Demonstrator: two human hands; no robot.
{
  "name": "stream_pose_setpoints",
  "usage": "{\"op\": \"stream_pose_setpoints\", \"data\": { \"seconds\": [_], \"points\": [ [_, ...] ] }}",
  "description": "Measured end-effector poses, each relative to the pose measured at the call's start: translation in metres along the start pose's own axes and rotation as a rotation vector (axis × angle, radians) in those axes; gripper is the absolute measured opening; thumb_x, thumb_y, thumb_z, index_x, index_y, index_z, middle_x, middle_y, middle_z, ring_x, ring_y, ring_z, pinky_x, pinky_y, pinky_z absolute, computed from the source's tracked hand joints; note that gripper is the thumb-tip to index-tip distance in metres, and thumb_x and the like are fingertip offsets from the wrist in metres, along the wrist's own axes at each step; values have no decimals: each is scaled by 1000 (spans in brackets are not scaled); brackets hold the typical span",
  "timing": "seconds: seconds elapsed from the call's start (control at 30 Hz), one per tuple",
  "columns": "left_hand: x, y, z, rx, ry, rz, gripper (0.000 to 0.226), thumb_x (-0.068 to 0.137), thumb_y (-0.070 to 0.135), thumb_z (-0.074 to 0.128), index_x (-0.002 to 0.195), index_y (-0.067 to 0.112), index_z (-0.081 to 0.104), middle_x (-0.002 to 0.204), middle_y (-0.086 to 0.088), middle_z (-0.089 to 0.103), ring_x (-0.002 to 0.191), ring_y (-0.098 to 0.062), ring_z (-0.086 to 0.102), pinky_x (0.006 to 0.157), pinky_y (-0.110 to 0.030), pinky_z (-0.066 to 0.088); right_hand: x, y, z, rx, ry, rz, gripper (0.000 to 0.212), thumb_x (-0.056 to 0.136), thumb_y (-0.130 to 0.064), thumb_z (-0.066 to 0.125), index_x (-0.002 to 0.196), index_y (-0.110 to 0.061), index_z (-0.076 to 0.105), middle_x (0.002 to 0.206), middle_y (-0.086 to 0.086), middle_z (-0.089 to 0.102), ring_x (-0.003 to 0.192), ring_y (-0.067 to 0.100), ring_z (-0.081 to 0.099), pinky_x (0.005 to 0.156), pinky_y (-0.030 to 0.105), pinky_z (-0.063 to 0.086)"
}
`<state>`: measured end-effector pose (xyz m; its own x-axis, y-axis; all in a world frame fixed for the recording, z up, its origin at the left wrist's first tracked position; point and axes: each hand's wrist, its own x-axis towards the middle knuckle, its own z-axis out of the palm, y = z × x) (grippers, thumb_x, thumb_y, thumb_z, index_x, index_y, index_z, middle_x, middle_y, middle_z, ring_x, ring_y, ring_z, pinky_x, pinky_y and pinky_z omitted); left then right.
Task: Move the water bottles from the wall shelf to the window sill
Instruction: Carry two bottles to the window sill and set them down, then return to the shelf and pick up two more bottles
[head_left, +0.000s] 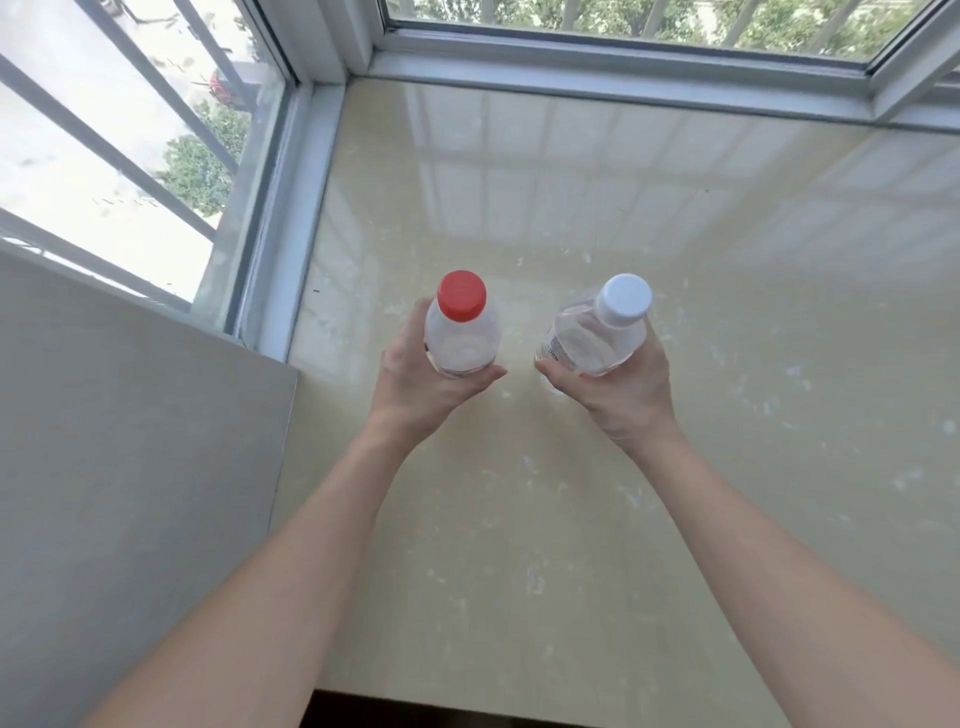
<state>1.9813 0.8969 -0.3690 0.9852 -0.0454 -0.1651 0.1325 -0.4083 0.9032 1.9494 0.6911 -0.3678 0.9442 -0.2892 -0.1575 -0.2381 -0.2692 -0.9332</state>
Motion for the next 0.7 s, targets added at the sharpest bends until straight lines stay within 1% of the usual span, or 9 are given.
{"op": "stream_pose_setpoints", "data": {
  "seconds": [0.13,0.2,0.27,0.37,0.4,0.47,0.53,0.63,0.7],
  "points": [
    [1,-1,0,19,-1,-1,70,58,33,94,116,24,56,104,12,67,100,-15,63,86,-37,54,-4,6,0,-5,-5,3,65,57,-35,90,111,-13,62,103,-6,70,97,18,66,85,33,54],
    [-1,-1,0,22,-3,-6,72,57,32,95,116,24,56,103,12,67,100,-13,63,86,-35,54,-6,6,0,-7,-7,4,66,57,-32,93,112,-13,61,104,-6,70,98,16,65,84,31,54],
    [-2,-1,-3,35,-14,-21,76,56,32,95,119,28,53,106,16,65,103,-10,61,87,-31,53,-7,6,-2,12,-41,11,72,57,-27,96,118,-14,59,107,-7,69,100,14,65,85,27,53],
    [-1,1,-15,98,-86,-30,88,55,35,94,127,39,44,116,20,61,113,-8,56,92,-28,47,-8,8,-14,-18,-142,35,88,56,-31,97,131,-24,52,119,-10,66,108,17,64,94,28,51],
    [-3,1,-21,143,-117,-23,92,55,34,94,130,41,41,119,20,58,116,-7,54,93,-27,45,-9,7,-20,-71,-175,43,91,57,-30,95,135,-29,48,123,-10,65,110,18,63,98,29,48],
    [-6,4,-34,266,-155,8,97,58,30,92,138,36,36,127,18,53,120,-7,48,97,-28,39,-11,2,-37,-230,-230,61,94,64,-23,90,143,-31,40,134,-8,59,122,16,55,102,25,41],
    [-11,10,-47,454,-156,17,102,63,27,89,147,29,31,136,8,49,127,-16,44,104,-36,38,-13,-10,-56,-465,-286,49,95,72,-22,83,152,-27,32,146,-5,48,134,16,44,104,27,37],
    [-19,34,-67,805,-91,0,94,75,39,78,152,25,25,142,-2,47,129,-26,44,101,-43,41,-14,-41,-83,-837,-315,-74,86,79,-31,74,154,-24,30,144,2,47,129,26,47,102,39,44],
    [-25,58,-80,903,-44,33,87,79,42,72,151,25,27,144,-2,47,131,-26,43,103,-43,39,-16,-70,-97,-978,-314,-167,79,81,-31,71,151,-23,36,142,4,50,123,28,51,99,39,44]
  ]
}}
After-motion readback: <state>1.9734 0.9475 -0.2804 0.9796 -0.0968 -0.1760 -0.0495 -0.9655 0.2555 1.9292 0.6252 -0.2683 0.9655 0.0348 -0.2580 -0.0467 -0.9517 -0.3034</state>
